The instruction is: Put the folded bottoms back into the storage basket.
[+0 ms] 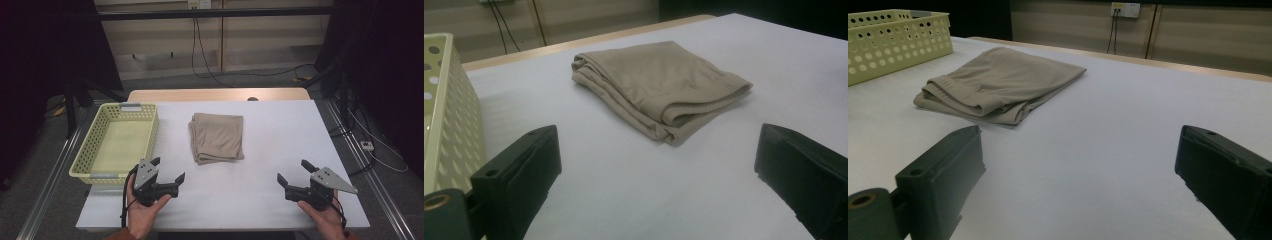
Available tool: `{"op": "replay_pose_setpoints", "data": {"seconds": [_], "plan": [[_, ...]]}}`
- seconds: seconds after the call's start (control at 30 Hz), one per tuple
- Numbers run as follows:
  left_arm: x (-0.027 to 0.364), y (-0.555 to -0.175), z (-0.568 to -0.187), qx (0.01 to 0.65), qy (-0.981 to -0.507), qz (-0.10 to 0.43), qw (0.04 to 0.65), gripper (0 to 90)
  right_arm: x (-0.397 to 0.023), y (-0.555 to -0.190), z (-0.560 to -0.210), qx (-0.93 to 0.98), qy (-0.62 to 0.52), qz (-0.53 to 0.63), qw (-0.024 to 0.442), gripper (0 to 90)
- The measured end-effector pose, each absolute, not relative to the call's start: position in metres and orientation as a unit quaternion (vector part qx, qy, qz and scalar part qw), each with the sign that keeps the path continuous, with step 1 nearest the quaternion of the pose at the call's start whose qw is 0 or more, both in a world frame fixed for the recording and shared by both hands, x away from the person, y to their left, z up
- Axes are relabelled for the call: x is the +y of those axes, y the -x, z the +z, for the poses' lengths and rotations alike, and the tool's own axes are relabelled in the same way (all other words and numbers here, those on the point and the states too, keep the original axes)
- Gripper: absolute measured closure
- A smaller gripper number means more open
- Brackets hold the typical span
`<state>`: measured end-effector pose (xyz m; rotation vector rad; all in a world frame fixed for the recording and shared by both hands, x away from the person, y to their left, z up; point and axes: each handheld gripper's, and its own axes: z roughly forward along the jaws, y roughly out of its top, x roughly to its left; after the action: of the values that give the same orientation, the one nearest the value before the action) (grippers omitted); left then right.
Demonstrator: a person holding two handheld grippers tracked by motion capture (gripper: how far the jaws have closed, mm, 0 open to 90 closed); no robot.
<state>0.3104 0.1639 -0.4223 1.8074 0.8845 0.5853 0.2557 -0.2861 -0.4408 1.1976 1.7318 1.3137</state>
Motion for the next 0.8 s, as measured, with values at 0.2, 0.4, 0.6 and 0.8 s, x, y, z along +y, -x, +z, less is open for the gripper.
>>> {"op": "replay_pose_setpoints", "data": {"seconds": [0.2,0.4,0.6,0.8], "plan": [[0.158,-0.317,-0.421,0.374,-0.747,0.229,0.5,4.8,-0.288,-0.259,-0.443,0.661,-0.464,0.498,0.316,4.5],[0.155,-0.319,-0.42,0.368,-0.754,0.225,0.495,4.8,-0.289,-0.26,-0.444,0.659,-0.469,0.5,0.307,4.0],[0.15,-0.328,-0.415,0.367,-0.755,0.225,0.494,4.8,-0.293,-0.262,-0.447,0.651,-0.482,0.502,0.302,4.3],[0.139,-0.344,-0.41,0.343,-0.777,0.214,0.482,4.5,-0.291,-0.265,-0.446,0.652,-0.481,0.503,0.3,4.1]]}}
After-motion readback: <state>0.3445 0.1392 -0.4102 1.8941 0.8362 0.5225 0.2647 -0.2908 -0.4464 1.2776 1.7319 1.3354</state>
